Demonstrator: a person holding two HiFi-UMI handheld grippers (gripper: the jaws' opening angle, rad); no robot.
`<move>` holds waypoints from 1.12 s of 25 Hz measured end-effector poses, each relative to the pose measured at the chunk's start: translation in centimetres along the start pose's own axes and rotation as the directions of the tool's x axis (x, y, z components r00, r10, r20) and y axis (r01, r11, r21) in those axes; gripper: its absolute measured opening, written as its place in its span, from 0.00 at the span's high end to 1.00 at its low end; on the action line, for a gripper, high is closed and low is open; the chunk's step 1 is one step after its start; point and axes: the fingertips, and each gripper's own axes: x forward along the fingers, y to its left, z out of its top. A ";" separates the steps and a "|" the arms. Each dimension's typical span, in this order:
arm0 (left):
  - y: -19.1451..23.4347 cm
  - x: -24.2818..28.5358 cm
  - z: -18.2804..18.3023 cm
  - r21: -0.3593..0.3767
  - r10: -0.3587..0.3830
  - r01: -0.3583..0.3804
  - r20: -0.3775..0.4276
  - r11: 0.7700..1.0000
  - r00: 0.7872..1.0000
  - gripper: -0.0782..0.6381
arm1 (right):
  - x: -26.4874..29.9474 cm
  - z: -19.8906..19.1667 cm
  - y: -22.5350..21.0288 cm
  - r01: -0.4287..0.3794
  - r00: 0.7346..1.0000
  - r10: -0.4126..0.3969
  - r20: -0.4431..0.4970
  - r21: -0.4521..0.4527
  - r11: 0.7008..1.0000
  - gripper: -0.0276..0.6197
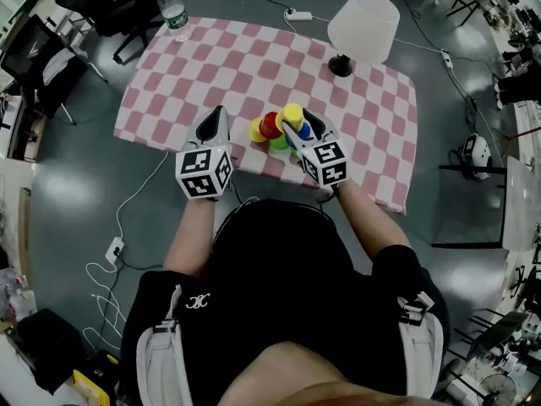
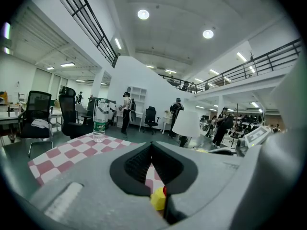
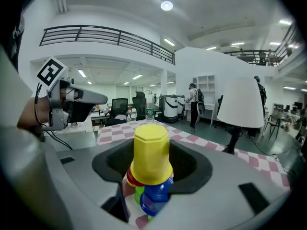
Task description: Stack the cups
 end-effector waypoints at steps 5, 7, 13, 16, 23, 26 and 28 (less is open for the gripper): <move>-0.3 -0.5 -0.4 0.003 -0.017 0.017 -0.014 1.000 1.000 0.87 | 0.0 -0.5 0.1 0.010 1.000 -0.010 0.001 0.012 1.000 0.60; -0.4 -0.6 -0.5 0.004 -0.024 0.024 -0.018 1.000 1.000 0.87 | -0.1 -0.6 0.2 0.002 1.000 -0.002 -0.011 -0.012 1.000 0.59; -0.8 -0.5 -0.3 0.018 -0.047 0.047 -0.020 0.999 0.999 0.87 | -2.0 3.1 -0.5 0.033 0.994 -0.029 0.108 -0.039 0.999 0.52; -0.9 -0.2 0.2 0.021 -0.059 0.059 -0.013 0.998 0.998 0.87 | -4.5 6.9 -2.1 0.099 0.963 -0.103 0.249 0.029 0.995 0.52; -2.6 1.1 2.9 0.049 -0.123 0.121 0.041 0.991 0.992 0.87 | -11.5 10.9 -9.1 0.395 0.816 -0.442 0.373 0.199 0.897 0.72; -3.5 1.7 3.6 0.061 -0.157 0.154 0.042 0.986 0.987 0.87 | -13.8 10.0 -11.5 0.518 0.754 -0.568 0.330 0.233 0.823 0.88; -4.1 2.3 4.1 0.070 -0.178 0.175 0.043 0.982 0.983 0.87 | -15.0 9.3 -12.5 0.568 0.725 -0.616 0.308 0.240 0.788 0.95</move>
